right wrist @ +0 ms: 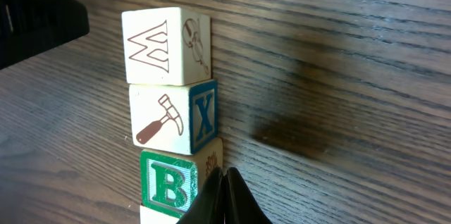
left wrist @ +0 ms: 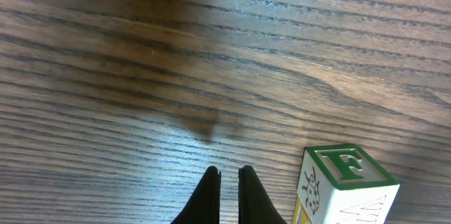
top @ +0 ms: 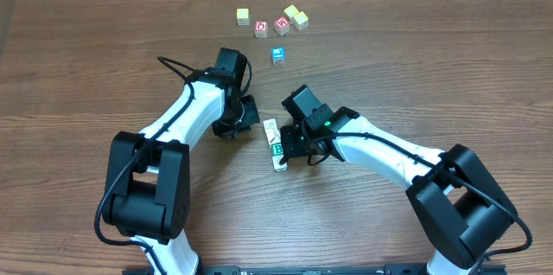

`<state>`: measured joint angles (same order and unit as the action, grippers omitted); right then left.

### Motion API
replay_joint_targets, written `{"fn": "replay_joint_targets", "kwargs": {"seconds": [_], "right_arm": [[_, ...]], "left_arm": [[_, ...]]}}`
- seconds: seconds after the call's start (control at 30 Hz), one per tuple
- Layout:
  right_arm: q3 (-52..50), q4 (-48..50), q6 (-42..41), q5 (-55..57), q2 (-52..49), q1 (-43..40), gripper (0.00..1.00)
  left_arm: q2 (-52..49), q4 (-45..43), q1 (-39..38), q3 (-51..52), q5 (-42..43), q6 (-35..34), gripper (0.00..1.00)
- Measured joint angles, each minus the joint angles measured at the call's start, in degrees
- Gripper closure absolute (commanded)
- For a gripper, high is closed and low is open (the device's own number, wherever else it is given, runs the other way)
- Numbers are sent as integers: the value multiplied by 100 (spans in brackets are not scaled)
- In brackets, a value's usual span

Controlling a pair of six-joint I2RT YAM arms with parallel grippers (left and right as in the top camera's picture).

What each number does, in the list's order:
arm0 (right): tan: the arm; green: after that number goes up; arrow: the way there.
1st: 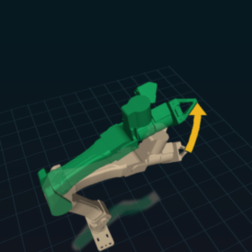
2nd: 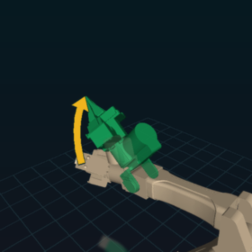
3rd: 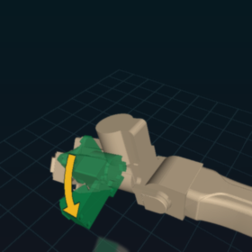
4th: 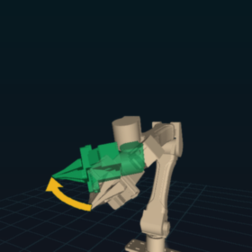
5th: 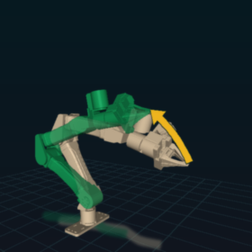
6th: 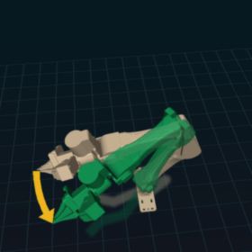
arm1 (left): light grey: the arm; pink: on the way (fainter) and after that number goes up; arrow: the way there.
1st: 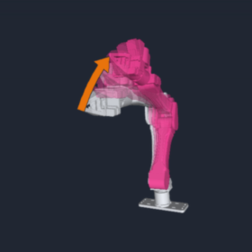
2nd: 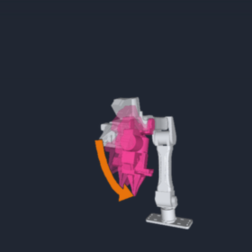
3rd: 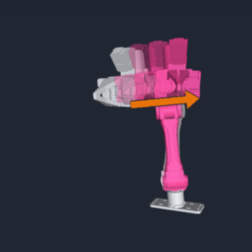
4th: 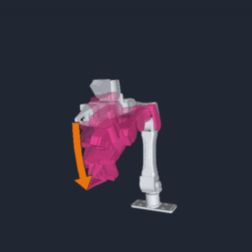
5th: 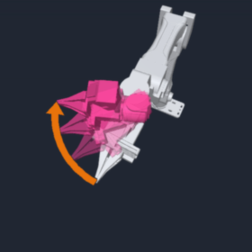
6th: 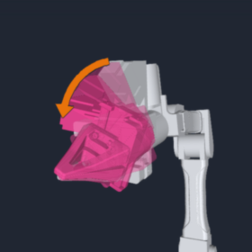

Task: Flip 4 blocks
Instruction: 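Hold the right gripper against the side of the turned row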

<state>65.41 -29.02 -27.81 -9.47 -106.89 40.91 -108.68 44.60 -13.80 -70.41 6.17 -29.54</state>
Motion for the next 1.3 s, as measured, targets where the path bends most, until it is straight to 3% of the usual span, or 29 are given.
{"fn": "replay_joint_targets", "kwargs": {"seconds": [1.3], "right_arm": [[-15, 149, 149, -232, 0, 0, 96]], "left_arm": [[0, 0, 0, 0, 2, 13, 96]]}}
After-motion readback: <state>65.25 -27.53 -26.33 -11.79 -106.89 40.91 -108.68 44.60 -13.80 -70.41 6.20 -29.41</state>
